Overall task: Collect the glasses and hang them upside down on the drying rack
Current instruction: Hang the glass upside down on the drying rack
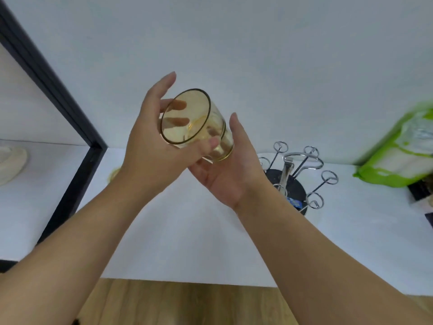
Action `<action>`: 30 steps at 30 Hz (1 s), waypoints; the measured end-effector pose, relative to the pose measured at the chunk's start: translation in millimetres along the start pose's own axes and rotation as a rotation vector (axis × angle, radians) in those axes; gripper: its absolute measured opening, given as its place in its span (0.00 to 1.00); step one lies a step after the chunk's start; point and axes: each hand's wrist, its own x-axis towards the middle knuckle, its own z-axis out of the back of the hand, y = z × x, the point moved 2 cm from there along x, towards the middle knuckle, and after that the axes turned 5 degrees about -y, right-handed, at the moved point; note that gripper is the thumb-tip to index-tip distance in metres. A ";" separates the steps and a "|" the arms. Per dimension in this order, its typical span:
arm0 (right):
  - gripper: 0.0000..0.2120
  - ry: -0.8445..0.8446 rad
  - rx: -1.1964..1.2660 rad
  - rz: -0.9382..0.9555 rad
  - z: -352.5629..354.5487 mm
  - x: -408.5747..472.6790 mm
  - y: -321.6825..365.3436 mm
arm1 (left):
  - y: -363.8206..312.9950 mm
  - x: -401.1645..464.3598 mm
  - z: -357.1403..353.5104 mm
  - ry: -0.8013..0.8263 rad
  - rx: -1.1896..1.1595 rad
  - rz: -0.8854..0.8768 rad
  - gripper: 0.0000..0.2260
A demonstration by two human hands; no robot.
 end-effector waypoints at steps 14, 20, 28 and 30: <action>0.14 -0.256 -0.258 0.490 146.2 -147.9 124.6 | 7.9 -79.5 -119.8 0.048 0.147 0.117 0.19; 0.23 -0.468 -0.526 0.760 193.1 -182.2 140.6 | 45.2 -108.0 -178.3 0.244 0.402 0.133 0.30; 0.30 -0.478 -0.829 0.840 203.8 -162.5 122.7 | 59.9 -86.3 -190.0 0.226 0.450 0.116 0.20; 0.33 -0.483 -0.886 0.825 203.0 -153.9 116.6 | 64.8 -77.8 -182.2 0.234 0.418 0.134 0.19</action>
